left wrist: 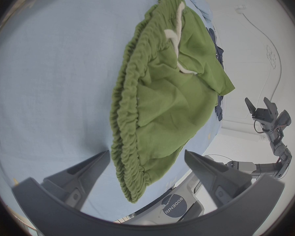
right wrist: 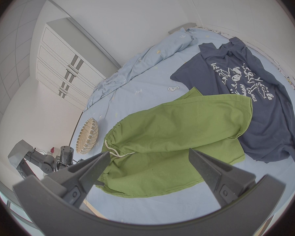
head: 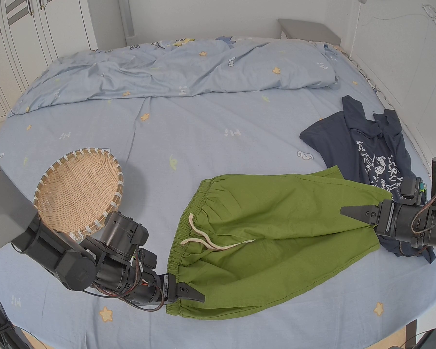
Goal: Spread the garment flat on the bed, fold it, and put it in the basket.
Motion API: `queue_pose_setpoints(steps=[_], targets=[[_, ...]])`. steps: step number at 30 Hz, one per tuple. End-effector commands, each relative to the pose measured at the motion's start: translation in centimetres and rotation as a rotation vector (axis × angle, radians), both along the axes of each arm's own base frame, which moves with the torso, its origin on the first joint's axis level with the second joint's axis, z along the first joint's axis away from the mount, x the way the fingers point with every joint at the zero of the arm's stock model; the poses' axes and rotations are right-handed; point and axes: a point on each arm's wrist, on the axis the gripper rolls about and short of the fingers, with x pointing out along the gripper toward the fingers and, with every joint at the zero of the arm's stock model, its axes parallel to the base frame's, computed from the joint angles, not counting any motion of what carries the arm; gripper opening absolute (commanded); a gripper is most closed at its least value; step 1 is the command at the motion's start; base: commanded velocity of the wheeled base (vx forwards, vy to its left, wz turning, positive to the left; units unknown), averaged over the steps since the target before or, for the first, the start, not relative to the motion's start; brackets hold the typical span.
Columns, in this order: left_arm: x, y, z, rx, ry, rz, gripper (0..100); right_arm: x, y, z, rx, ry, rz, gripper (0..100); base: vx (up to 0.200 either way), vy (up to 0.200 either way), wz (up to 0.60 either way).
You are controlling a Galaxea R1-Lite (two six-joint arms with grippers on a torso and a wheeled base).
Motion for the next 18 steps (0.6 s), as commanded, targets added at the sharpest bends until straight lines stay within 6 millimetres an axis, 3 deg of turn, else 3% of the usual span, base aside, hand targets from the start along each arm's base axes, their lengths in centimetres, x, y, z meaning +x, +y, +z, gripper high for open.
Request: queue_pose_setpoints(steps=[1, 11, 15, 18], targets=[[-0.2, -0.3, -0.1, 0.005, 0.0, -0.01, 0, 0.0, 0.0, 0.0, 0.001, 0.001, -0.002, 100, 0.0, 0.0, 0.0], [-0.2, 0.6, 1.1, -0.014, -0.027, 0.026, 0, 0.0, 0.1, 0.0, 0.001, 0.001, 0.002, 100, 0.0, 0.0, 0.0], [-0.9, 2.5, 2.3, -0.044, -0.031, 0.108, 0, -0.2, 0.0, -0.1, -0.001, 0.007, 0.005, 100, 0.0, 0.0, 0.0], [-1.8, 5.4, 2.4, -0.062, -0.032, 0.208, 0, -0.4, 0.1, -0.4, -0.005, 0.023, 0.018, 100, 0.0, 0.0, 0.0]])
